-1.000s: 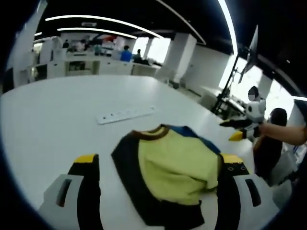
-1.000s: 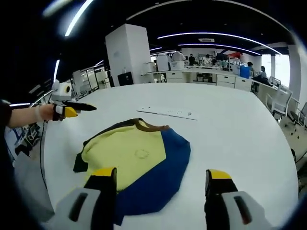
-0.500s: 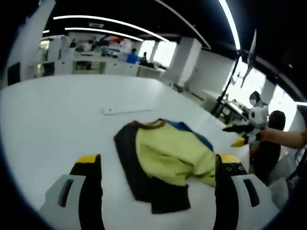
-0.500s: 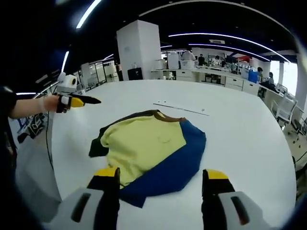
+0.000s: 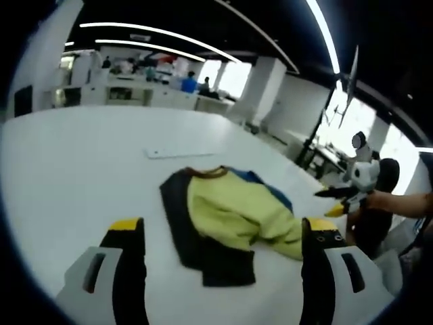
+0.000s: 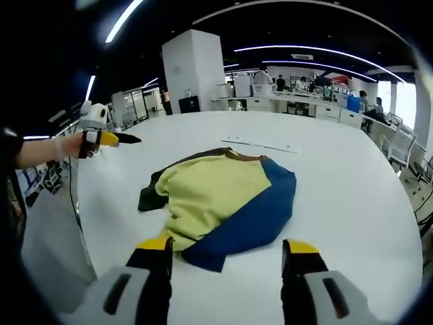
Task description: Fold the garment on the visible template until the final outline fits inside the template.
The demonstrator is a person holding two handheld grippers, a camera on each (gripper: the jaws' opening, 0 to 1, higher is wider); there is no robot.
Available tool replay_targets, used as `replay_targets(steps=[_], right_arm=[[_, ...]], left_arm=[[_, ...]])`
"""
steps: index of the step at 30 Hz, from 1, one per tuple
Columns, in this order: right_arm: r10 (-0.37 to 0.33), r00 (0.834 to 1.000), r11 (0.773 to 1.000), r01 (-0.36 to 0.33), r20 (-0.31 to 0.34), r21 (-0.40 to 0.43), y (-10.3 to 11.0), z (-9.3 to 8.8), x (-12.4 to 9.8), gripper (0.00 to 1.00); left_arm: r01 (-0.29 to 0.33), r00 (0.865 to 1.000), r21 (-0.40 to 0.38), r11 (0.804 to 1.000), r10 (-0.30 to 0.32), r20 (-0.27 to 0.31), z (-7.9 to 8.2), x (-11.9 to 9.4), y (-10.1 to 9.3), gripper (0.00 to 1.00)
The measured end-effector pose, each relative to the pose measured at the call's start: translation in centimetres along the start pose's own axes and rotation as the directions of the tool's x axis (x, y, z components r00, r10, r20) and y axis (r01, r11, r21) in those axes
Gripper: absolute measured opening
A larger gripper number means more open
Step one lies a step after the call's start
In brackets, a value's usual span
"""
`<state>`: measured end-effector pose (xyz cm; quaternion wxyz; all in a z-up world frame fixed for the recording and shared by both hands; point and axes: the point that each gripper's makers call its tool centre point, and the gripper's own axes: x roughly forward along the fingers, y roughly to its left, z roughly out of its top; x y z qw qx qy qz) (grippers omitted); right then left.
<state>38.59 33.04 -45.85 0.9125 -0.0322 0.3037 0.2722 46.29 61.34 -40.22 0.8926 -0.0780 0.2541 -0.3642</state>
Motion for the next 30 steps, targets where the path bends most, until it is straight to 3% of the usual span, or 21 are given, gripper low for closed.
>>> replay_targets(steps=[11, 15, 22, 30], right_arm=[[0.041, 0.999, 0.998, -0.042, -0.021, -0.048, 2.2, -1.3, 0.5, 0.59], [0.096, 0.993, 0.991, -0.103, -0.074, -0.088, 3.8, -2.5, 0.8, 0.46], [0.127, 0.986, 0.983, -0.139, -0.107, -0.118, 5.9, -3.9, 2.4, 0.3], [0.094, 0.987, 0.979, -0.117, -0.134, -0.169, 5.8, -5.1, 4.2, 0.21]], left_arm=[[-0.006, 1.0, -0.008, 1.0, 0.006, -0.008, -1.6, -1.6, -0.7, 0.91], [-0.023, 1.0, -0.021, 1.0, 0.023, -0.014, -2.3, -2.4, -0.2, 0.91], [-0.053, 0.999, -0.059, 0.997, 0.052, -0.014, -3.6, -3.7, 0.6, 0.91], [-0.068, 0.998, -0.085, 0.994, 0.067, -0.008, -4.1, -4.4, 0.7, 0.9]])
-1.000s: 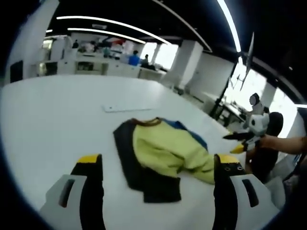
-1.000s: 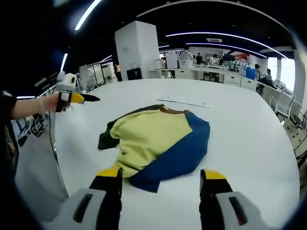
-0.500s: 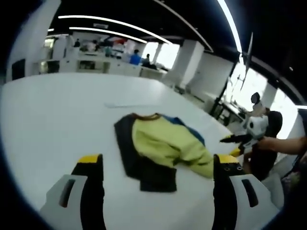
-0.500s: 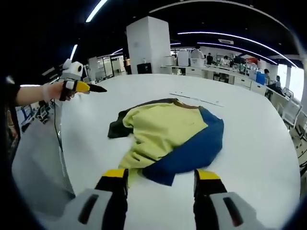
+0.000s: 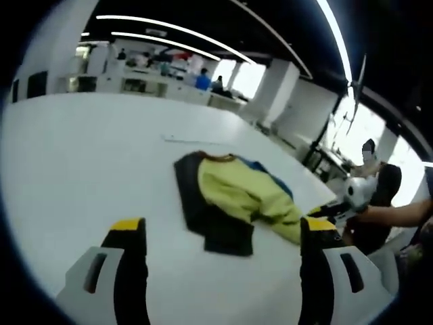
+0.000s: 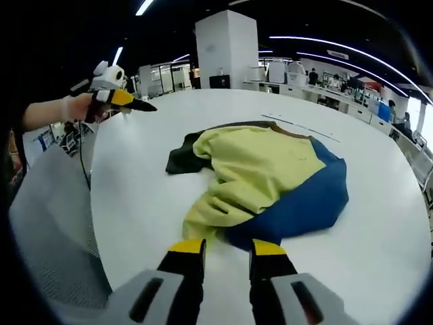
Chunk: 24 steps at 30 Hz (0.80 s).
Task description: Fold the garment on the visible template until the final outline fits inside the template.
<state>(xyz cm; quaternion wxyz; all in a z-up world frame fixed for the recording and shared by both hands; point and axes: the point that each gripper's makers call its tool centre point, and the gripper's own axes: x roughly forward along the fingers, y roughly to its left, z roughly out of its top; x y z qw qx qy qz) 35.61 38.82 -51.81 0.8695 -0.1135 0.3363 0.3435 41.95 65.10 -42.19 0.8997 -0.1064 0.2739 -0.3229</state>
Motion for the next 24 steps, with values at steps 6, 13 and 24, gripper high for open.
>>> replay_targets(steps=[6, 13, 24], right_arm=[[-0.023, 1.0, 0.999, 0.022, -0.006, -0.025, -0.6, -0.3, 0.8, 0.19], [-0.007, 1.0, 1.0, 0.007, 0.009, -0.002, -0.3, 0.0, 1.4, 0.14], [-0.023, 1.0, 1.0, 0.022, 0.019, 0.018, -0.4, 0.2, 1.9, 0.0]], left_arm=[[-0.002, 1.0, -0.014, 1.0, 0.002, 0.005, -0.1, 0.0, -0.2, 0.9], [0.0, 1.0, -0.027, 1.0, 0.0, 0.014, 0.0, 0.1, -0.2, 0.9], [-0.003, 1.0, -0.035, 0.999, 0.004, 0.012, -0.1, -0.1, -0.1, 0.89]])
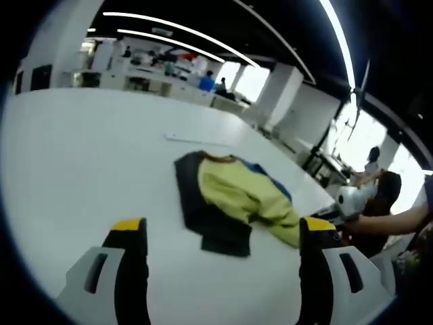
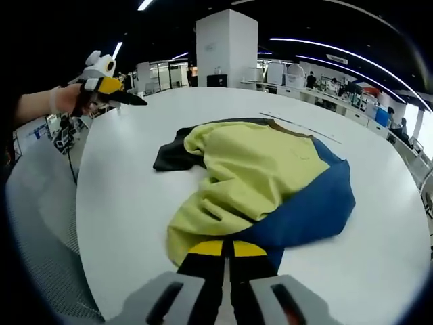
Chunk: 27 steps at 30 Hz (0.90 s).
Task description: Fold the garment on the visible template until the final outline fits inside the template.
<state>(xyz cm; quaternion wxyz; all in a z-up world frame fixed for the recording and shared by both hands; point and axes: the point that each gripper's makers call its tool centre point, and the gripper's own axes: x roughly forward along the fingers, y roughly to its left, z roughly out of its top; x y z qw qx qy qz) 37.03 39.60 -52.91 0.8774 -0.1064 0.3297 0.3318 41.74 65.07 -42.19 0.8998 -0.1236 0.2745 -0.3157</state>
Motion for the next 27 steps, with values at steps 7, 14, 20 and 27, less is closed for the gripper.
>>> replay_targets(steps=[7, 14, 20, 27], right_arm=[[0.001, 1.0, 0.999, -0.001, 0.003, 0.036, -0.4, 0.2, -0.9, 0.0], [-0.008, 1.0, 0.996, 0.006, 0.02, 0.089, -1.9, 1.5, -3.5, 0.0], [-0.029, 0.999, 0.982, 0.021, 0.042, 0.186, -4.6, 3.0, -6.0, 0.0], [-0.091, 0.994, 0.972, 0.077, 0.053, 0.223, -8.3, 3.7, -8.7, 0.0]], left_arm=[[-0.004, 1.0, 0.002, 1.0, 0.004, 0.003, 0.1, -0.1, 0.2, 0.89], [-0.005, 1.0, 0.005, 1.0, 0.005, 0.005, 0.3, -0.1, 0.3, 0.89], [-0.004, 1.0, 0.007, 1.0, 0.004, 0.009, 0.5, -0.1, 0.4, 0.89], [-0.002, 1.0, 0.008, 1.0, 0.002, 0.012, 0.6, 0.1, 0.4, 0.89]])
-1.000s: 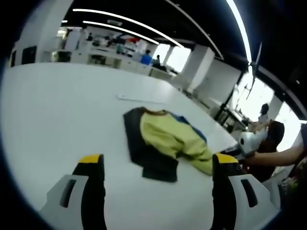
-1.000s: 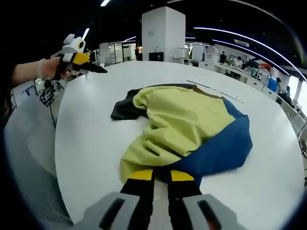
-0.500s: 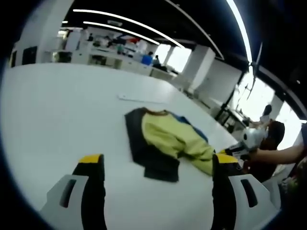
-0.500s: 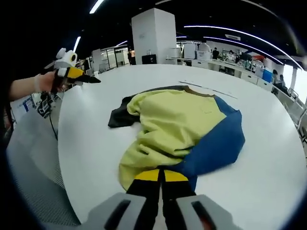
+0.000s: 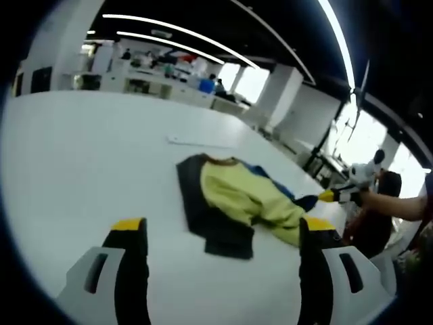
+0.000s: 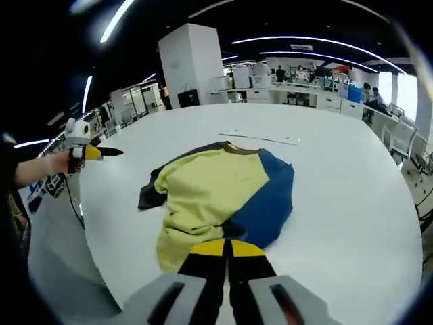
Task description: Fold the garment on the visible template until the final outline fits inside the template.
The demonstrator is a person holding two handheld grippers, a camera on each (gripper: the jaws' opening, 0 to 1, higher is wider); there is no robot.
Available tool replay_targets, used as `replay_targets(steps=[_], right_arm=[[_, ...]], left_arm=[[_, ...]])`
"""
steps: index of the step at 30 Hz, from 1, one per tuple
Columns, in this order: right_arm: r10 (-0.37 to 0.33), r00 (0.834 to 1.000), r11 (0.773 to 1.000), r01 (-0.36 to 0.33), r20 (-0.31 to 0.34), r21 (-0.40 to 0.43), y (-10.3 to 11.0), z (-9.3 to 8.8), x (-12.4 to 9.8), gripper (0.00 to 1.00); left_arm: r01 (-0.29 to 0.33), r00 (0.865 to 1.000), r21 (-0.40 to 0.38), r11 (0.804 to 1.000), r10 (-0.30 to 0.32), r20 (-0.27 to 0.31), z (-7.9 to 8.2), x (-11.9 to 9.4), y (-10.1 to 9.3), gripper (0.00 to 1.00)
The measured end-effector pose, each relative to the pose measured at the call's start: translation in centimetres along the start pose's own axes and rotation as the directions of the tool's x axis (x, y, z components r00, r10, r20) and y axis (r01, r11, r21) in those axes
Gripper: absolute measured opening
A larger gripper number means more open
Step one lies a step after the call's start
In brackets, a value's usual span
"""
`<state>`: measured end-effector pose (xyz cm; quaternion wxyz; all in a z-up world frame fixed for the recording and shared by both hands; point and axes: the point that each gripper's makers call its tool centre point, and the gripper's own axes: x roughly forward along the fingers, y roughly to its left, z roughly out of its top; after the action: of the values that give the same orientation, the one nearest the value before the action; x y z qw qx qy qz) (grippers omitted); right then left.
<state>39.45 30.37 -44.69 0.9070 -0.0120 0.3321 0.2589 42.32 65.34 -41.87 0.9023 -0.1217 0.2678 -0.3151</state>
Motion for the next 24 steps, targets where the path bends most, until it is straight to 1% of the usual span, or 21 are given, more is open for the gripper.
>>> replay_targets(steps=[1, 4, 6, 7, 8, 9, 12, 15, 18, 24], right_arm=[[-0.012, 1.0, 1.0, 0.012, 0.005, 0.017, -0.8, 0.3, -0.4, 0.0], [-0.04, 0.999, 0.999, 0.04, 0.001, 0.015, -2.4, 0.8, -1.2, 0.0], [-0.058, 0.998, 0.998, 0.058, -0.013, 0.016, -3.5, 0.9, -1.7, 0.0], [-0.076, 0.996, 0.997, 0.076, -0.039, 0.002, -4.2, 0.6, -2.1, 0.0], [-0.081, 0.996, 0.997, 0.081, -0.045, -0.005, -4.3, 0.6, -2.2, 0.0], [-0.095, 0.994, 0.995, 0.094, -0.047, -0.014, -5.0, 0.6, -2.4, 0.0], [-0.098, 0.994, 0.995, 0.099, -0.057, 0.019, -6.0, 0.6, -2.8, 0.0], [-0.133, 0.988, 0.991, 0.135, -0.083, 0.009, -7.3, 0.5, -3.3, 0.0], [-0.14, 0.986, 0.99, 0.141, -0.09, 0.01, -8.1, 0.8, -3.7, 0.0], [-0.179, 0.977, 0.983, 0.181, -0.113, 0.01, -10.8, 1.6, -4.4, 0.0]], left_arm=[[0.001, 1.0, -0.001, 1.0, -0.001, -0.001, 0.0, 0.0, 0.0, 0.89], [0.002, 1.0, 0.001, 1.0, -0.002, -0.003, -0.1, 0.1, -0.1, 0.89], [0.002, 1.0, 0.0, 1.0, -0.002, -0.004, -0.1, 0.2, -0.1, 0.89], [0.002, 1.0, 0.0, 1.0, -0.002, -0.005, -0.1, 0.2, -0.1, 0.89], [0.001, 1.0, 0.001, 1.0, -0.001, -0.006, -0.1, 0.3, 0.0, 0.89], [0.001, 1.0, 0.0, 1.0, -0.001, -0.007, -0.2, 0.3, 0.0, 0.89], [0.0, 1.0, -0.002, 1.0, 0.0, -0.01, -0.3, 0.4, 0.1, 0.89], [-0.003, 1.0, -0.008, 1.0, 0.003, -0.01, -0.3, 0.4, 0.2, 0.89], [-0.005, 1.0, -0.004, 1.0, 0.005, -0.014, -0.4, 0.5, 0.3, 0.89], [-0.012, 1.0, -0.008, 1.0, 0.012, -0.014, -0.3, 0.7, 0.6, 0.89]])
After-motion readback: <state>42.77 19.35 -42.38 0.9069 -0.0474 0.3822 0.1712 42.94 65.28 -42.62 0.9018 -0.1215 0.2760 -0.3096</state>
